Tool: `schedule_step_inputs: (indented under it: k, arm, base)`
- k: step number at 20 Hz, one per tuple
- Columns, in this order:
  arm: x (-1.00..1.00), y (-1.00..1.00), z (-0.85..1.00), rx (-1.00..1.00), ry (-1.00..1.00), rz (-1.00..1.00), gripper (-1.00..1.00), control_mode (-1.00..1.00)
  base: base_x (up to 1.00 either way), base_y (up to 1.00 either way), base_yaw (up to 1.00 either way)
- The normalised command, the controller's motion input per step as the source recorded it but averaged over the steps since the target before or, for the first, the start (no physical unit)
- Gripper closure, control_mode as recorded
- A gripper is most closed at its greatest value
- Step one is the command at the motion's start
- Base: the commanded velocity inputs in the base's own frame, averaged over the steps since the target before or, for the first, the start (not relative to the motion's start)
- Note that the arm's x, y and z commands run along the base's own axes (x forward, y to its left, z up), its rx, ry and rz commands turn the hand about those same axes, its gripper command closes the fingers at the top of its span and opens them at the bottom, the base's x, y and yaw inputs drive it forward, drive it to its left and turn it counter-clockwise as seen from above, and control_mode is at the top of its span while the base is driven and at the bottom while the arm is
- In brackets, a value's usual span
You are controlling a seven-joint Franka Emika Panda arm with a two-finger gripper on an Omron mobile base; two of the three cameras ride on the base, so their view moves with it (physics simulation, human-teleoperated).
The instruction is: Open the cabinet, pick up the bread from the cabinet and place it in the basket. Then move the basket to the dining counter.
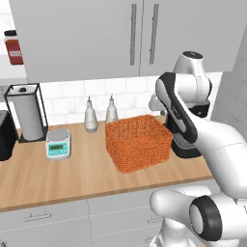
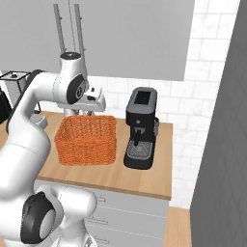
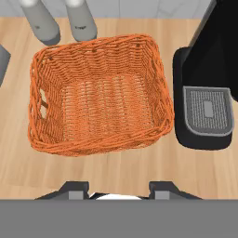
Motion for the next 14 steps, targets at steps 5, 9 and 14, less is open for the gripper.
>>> schedule_step_inputs:
  k: [5,9,14]
  arm:
    - [-0.26,0.03,0.0,-0.01,-0.08,0.0,-1.0,-1.0]
    - [-0.02,0.0,0.68,0.0,-0.13,0.0,-1.0,-1.0]
    - [-0.01,0.0,0.77,0.0,-0.28,0.0,-1.0,-1.0]
  base:
    - [0.0,0.0,0.0]
    - [0.0,0.0,0.0]
    - [0.0,0.0,0.0]
